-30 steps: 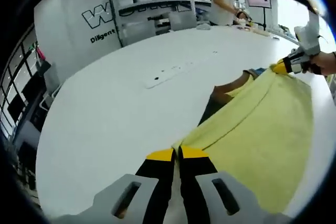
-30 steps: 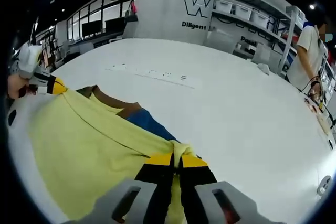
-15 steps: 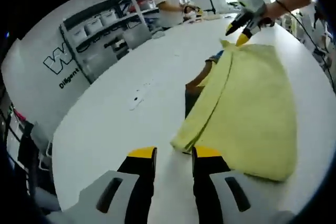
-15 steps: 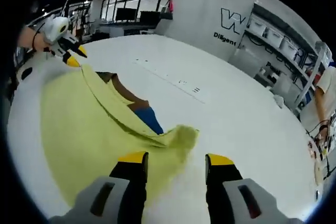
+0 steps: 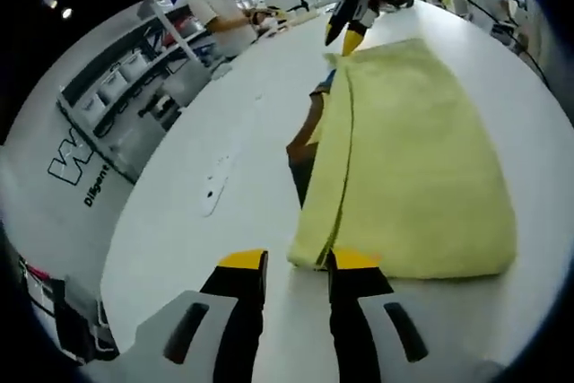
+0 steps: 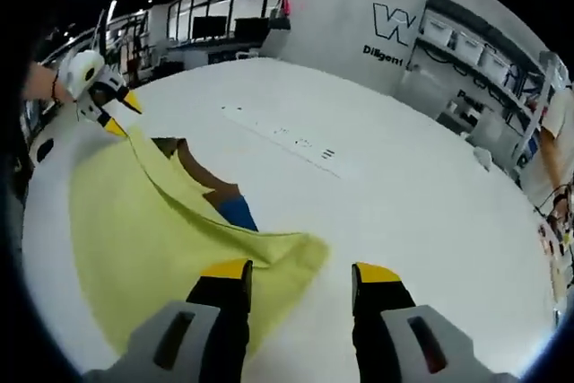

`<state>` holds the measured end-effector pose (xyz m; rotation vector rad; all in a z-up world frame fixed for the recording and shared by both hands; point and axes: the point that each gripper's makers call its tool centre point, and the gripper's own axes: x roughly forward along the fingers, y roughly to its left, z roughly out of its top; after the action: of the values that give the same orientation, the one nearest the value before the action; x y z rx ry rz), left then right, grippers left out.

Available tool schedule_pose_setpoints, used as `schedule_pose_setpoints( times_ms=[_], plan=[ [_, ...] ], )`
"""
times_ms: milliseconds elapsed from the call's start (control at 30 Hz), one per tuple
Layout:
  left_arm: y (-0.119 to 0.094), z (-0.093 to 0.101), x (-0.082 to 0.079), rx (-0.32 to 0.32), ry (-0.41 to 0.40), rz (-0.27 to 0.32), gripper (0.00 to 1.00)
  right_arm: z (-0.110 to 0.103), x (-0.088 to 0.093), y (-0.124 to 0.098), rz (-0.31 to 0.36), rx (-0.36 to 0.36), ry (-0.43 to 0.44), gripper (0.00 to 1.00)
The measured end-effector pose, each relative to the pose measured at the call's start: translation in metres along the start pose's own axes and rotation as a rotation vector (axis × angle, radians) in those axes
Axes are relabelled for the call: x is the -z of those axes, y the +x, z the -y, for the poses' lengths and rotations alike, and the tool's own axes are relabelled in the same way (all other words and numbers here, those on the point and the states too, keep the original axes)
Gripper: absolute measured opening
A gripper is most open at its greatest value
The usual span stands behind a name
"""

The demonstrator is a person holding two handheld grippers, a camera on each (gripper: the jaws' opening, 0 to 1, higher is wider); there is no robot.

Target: Fold the garment on the visible template until the final outline fits inside the template.

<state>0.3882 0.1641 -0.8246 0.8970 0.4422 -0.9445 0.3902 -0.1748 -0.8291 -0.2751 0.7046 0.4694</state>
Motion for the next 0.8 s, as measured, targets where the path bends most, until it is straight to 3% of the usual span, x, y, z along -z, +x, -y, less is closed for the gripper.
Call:
schedule_pose_setpoints(
  times_ms=[67,200,600,733,800],
  plan=[
    [-0.001,0.004,-0.001,0.016,0.008,-0.005,0.22,0.002,0.003,0.001,0.002,0.003,0.053,0.39],
    [-0.003,0.007,-0.007,0.022,0.038,0.011,0.20,0.004,0.008,0.002,-0.003,-0.003,0.077,0.31],
    [0.000,0.016,-0.009,0.049,0.065,0.014,0.05,-0.002,0.003,0.010,0.036,-0.034,0.180,0.15],
    [-0.002,0.010,-0.016,0.041,0.003,0.054,0.04,-0.001,0.000,0.013,0.050,-0.032,0.243,0.02],
    [-0.002,0.003,-0.016,0.023,-0.109,0.077,0.04,-0.002,-0.001,0.013,0.059,-0.036,0.245,0.00]
  ],
)
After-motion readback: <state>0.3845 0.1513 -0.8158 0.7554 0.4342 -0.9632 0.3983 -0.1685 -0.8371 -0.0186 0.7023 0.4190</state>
